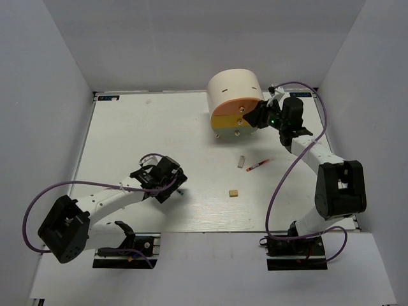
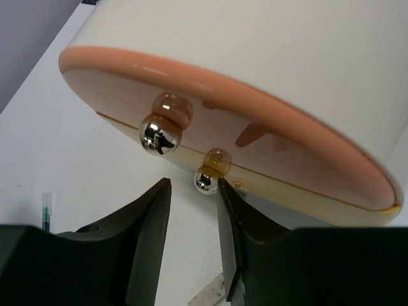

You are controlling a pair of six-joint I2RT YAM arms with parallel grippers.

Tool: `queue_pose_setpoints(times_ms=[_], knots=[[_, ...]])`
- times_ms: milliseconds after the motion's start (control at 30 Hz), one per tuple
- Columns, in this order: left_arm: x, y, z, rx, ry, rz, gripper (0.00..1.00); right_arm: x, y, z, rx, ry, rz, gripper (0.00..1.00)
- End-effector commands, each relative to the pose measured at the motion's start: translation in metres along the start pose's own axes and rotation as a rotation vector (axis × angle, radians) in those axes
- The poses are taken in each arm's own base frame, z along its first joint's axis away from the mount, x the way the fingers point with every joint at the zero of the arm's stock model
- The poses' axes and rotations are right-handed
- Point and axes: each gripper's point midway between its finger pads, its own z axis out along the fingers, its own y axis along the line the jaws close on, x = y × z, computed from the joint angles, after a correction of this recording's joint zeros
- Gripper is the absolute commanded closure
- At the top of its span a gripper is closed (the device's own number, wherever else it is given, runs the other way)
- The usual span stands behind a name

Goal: Sort the stationery into containers
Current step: Close the drawer in the storage box, then open the drawer in the storage box.

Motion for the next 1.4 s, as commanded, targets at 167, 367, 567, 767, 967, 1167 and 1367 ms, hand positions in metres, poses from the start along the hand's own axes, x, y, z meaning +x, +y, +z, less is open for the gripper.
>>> queue_pose_setpoints(times_ms=[167, 367, 567, 767, 967, 1167, 1367], knots=[[-0.005, -0.019, -0.007, 0.048, -0.005, -0.025, 0.01, 0.024, 0.001, 0.002, -0.015, 0.045, 0.122, 0.54], [-0.004, -0.014, -0.007, 0.029, -0.001, -0.020, 0.01, 0.038, -0.005, 0.006, 0.027, 0.057, 0.276, 0.52], [-0.004, -0.012, -0.007, 0.021, 0.000, -0.017, 0.01, 0.048, -0.015, 0.008, 0.093, 0.053, 0.391, 0.50], [-0.004, -0.012, -0.007, 0.021, 0.000, -0.017, 0.01, 0.044, -0.011, 0.013, 0.085, 0.028, 0.512, 0.49], [-0.004, -0.012, -0.007, 0.021, 0.000, -0.017, 0.01, 0.044, -0.016, 0.019, 0.108, 0.015, 0.582, 0.48], [-0.004, -0.012, -0.007, 0.021, 0.000, -0.017, 0.01, 0.042, -0.015, 0.023, 0.101, -0.003, 0.611, 0.48], [-0.003, -0.011, -0.005, 0.012, 0.002, -0.015, 0.01, 0.039, -0.014, 0.028, 0.094, -0.014, 0.647, 0.48]])
